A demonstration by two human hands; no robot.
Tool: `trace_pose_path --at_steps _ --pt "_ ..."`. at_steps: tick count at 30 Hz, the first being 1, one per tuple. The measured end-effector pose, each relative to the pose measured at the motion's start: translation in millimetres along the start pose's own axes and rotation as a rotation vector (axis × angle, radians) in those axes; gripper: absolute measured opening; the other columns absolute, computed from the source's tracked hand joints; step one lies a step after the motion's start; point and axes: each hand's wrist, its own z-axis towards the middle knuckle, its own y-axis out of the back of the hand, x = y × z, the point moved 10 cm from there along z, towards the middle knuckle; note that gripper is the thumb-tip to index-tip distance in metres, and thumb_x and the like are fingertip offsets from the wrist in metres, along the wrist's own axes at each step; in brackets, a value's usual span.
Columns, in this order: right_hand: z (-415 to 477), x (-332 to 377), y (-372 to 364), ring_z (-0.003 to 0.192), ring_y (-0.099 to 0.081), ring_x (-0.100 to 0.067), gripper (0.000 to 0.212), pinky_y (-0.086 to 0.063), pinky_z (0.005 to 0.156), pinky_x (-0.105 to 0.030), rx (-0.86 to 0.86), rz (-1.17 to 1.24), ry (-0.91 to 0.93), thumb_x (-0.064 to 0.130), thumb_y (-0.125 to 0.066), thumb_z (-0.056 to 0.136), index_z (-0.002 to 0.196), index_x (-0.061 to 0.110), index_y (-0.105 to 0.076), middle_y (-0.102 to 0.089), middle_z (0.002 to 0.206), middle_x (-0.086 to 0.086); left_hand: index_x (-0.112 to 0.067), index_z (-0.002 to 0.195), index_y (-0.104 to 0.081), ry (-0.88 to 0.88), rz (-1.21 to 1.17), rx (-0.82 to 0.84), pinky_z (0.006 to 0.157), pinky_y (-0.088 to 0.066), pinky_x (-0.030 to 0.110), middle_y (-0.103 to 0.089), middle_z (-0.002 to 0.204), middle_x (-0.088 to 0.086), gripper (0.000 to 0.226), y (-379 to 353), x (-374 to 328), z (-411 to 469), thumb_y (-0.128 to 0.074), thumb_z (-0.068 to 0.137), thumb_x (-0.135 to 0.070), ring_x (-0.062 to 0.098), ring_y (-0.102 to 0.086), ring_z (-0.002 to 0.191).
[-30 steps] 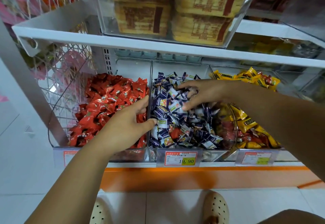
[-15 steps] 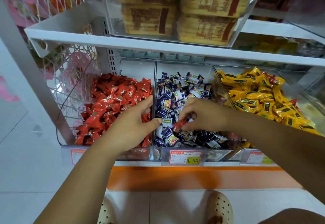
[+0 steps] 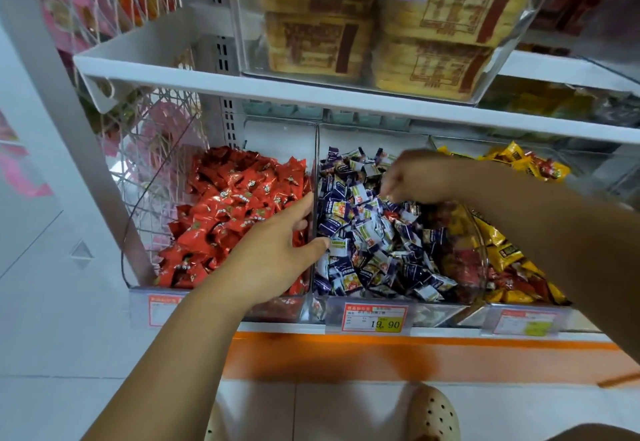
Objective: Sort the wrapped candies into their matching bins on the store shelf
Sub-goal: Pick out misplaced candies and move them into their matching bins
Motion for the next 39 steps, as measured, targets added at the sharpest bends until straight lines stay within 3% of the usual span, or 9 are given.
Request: trace_pose_path --at_steps 4,8,15,20,24,28,31,34,39 --pt "1 -14 -44 0.098 -0.06 -0.023 0.034 -0.045 0.086 -0.032 0.095 0.071 0.009 0.02 -0.063 0.092 0.123 0.007 -0.062 -0.062 0.122 -0.008 -0.046 0.149 -0.017 -0.004 -0.004 0.007 0.103 -0.027 0.021 -0.037 0.149 -0.018 0.073 -1 1 1 -0.06 0.09 -0.042 -0.005 -0.033 0.134" --pt "10 -20 -38 0.095 -0.066 -0.027 0.026 -0.054 0.086 -0.04 -0.04 0.12 -0.017 0.022 -0.063 0.09 0.097 -0.001 -0.072 -0.07 0.105 -0.016 -0.048 0.148 -0.017 -0.004 -0.007 -0.001 0.105 -0.028 0.023 -0.039 0.148 -0.017 0.072 -2 4 3 -0.06 0.09 -0.043 -0.003 -0.033 0.135" --pt "-12 -21 11 0.096 -0.061 -0.035 0.031 -0.051 0.073 -0.037 -0.309 0.259 0.034 0.022 -0.058 0.092 0.097 -0.008 -0.066 -0.067 0.111 -0.018 -0.049 0.148 -0.015 0.004 -0.016 0.008 0.104 -0.03 0.025 -0.039 0.149 -0.016 0.073 -3 7 3 -0.059 0.09 -0.044 0.0 -0.033 0.136" --pt "-18 2 29 0.079 -0.068 -0.013 0.011 -0.053 0.072 -0.028 -0.383 0.537 0.033 0.032 -0.064 0.089 0.089 0.025 -0.072 -0.073 0.085 0.004 -0.048 0.148 -0.017 0.0 -0.037 0.01 0.106 -0.029 0.024 -0.038 0.149 -0.016 0.072 -3 6 2 -0.059 0.09 -0.042 -0.001 -0.033 0.136" --pt "-10 46 31 0.077 -0.069 -0.013 0.011 -0.051 0.063 -0.023 -0.305 1.044 0.195 0.025 -0.065 0.09 0.099 0.021 -0.07 -0.075 0.088 -0.001 -0.05 0.147 -0.016 -0.001 -0.019 0.014 0.106 -0.029 0.027 -0.038 0.15 -0.015 0.071 -3 5 3 -0.059 0.09 -0.044 0.001 -0.033 0.137" --pt "-3 32 27 0.089 -0.067 -0.016 0.014 -0.053 0.062 -0.016 -0.276 0.778 0.093 0.025 -0.056 0.096 0.107 0.029 -0.064 -0.069 0.103 0.0 -0.047 0.149 -0.016 -0.003 -0.005 0.013 0.104 -0.029 0.024 -0.037 0.15 -0.015 0.072 -2 4 3 -0.059 0.091 -0.042 -0.001 -0.033 0.136" --pt "-5 -5 -12 0.103 -0.056 -0.021 0.043 -0.052 0.076 -0.028 0.062 0.222 -0.094 0.028 -0.057 0.096 0.138 0.029 -0.046 -0.046 0.141 -0.005 -0.047 0.148 -0.016 -0.014 0.008 0.006 0.103 -0.029 0.023 -0.037 0.15 -0.015 0.072 -1 3 3 -0.058 0.091 -0.044 -0.001 -0.034 0.135" --pt "-19 -24 -56 0.118 -0.051 -0.025 0.087 -0.056 0.081 -0.034 0.324 0.269 -0.191 0.034 -0.071 0.085 0.152 0.035 -0.016 -0.016 0.159 -0.004 -0.051 0.147 -0.016 -0.003 0.015 0.011 0.104 -0.031 0.026 -0.038 0.149 -0.015 0.071 -1 5 2 -0.057 0.089 -0.049 0.002 -0.035 0.136" --pt "-14 -8 -92 0.146 -0.011 -0.035 0.115 -0.028 0.112 -0.045 0.195 0.39 -0.179 0.057 -0.074 0.072 0.149 0.042 0.01 0.015 0.16 -0.008 -0.05 0.147 -0.015 -0.013 0.035 0.013 0.1 -0.031 0.024 -0.04 0.147 -0.018 0.071 -2 2 3 -0.057 0.091 -0.045 -0.001 -0.035 0.134"
